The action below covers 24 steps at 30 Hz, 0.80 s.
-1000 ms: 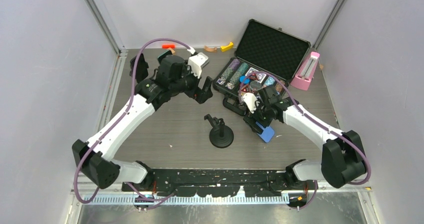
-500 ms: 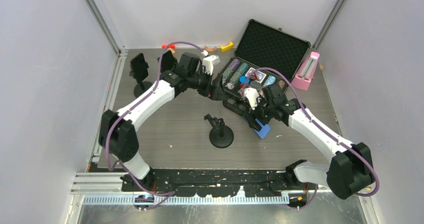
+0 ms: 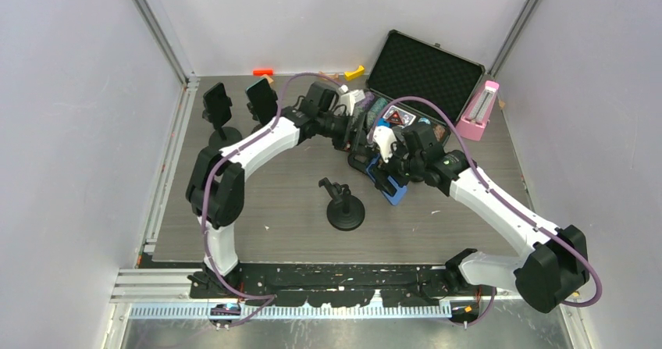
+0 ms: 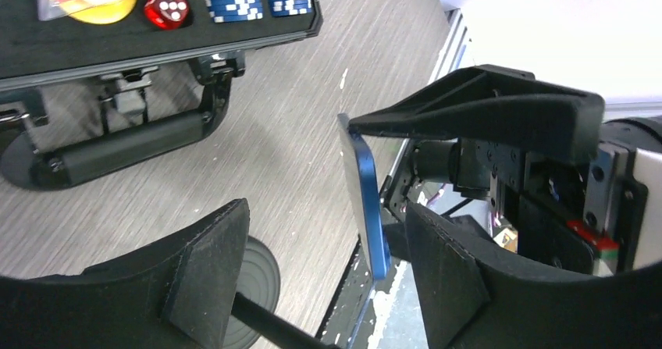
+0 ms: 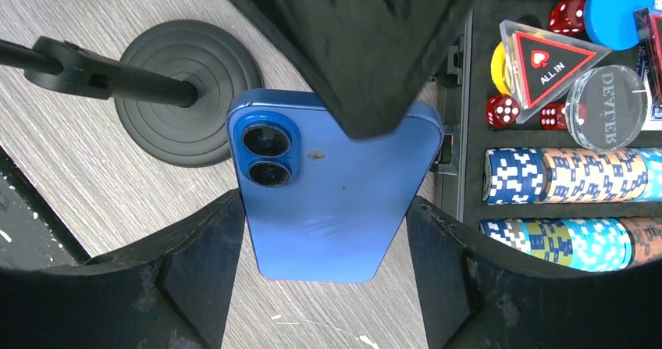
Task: Place the phone on the phone stand
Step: Pick up the phone at the center of the board.
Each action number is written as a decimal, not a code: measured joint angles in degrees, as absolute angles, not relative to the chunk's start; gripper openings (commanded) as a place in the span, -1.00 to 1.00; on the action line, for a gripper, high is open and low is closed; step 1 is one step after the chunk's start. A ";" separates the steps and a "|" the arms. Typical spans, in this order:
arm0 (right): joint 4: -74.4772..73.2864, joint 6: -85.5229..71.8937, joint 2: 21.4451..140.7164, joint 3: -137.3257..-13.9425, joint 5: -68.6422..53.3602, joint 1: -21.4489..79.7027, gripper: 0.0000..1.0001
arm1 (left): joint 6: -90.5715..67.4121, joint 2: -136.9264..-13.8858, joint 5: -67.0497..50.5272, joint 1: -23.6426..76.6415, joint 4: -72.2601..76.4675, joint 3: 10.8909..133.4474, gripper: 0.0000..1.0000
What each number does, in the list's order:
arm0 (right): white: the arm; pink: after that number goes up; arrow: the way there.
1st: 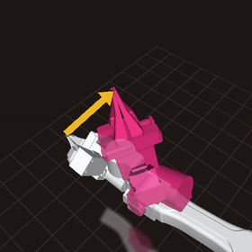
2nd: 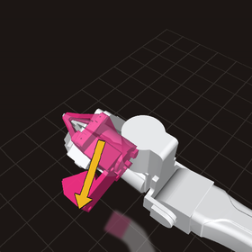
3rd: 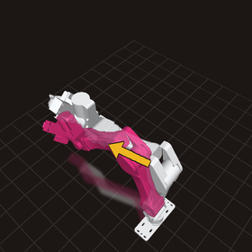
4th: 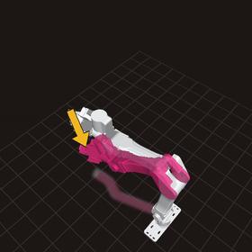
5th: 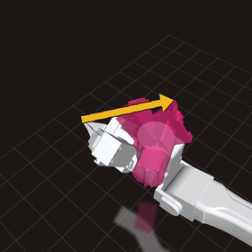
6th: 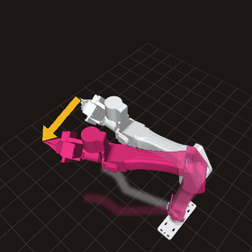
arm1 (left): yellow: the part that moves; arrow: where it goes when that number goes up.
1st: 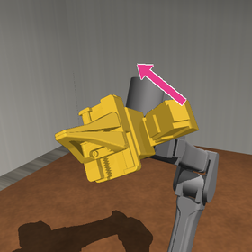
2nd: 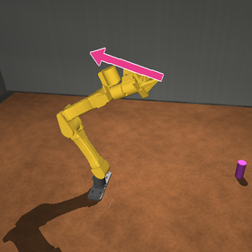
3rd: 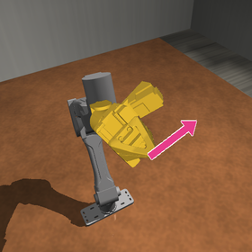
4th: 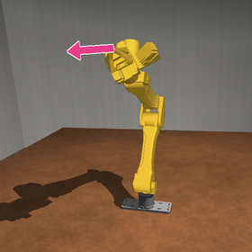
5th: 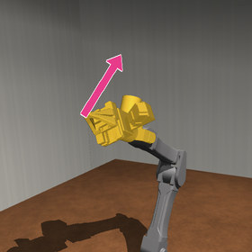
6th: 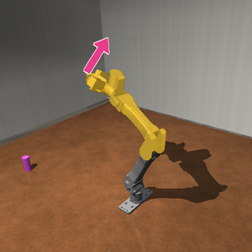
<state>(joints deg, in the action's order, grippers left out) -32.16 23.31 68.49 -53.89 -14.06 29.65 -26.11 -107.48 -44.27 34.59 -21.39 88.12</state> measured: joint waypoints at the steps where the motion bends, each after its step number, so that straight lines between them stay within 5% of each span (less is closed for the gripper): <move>1: -31.94 23.20 68.49 -54.06 -13.98 29.82 -0.80 | -26.83 -108.31 -44.77 34.94 -20.93 88.71 0.47; 15: -31.73 22.74 68.51 -54.22 -11.73 30.28 -0.81 | -30.68 -112.86 -46.26 38.22 -19.53 89.93 -0.06; 24: -31.99 22.72 68.55 -54.22 -10.55 30.59 -0.80 | -32.32 -114.32 -46.74 39.11 -19.38 92.66 -0.71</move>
<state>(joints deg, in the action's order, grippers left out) -31.99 22.72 68.55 -54.22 -10.55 30.59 -32.32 -114.32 -46.74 39.11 -19.38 92.66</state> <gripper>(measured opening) 0.759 0.231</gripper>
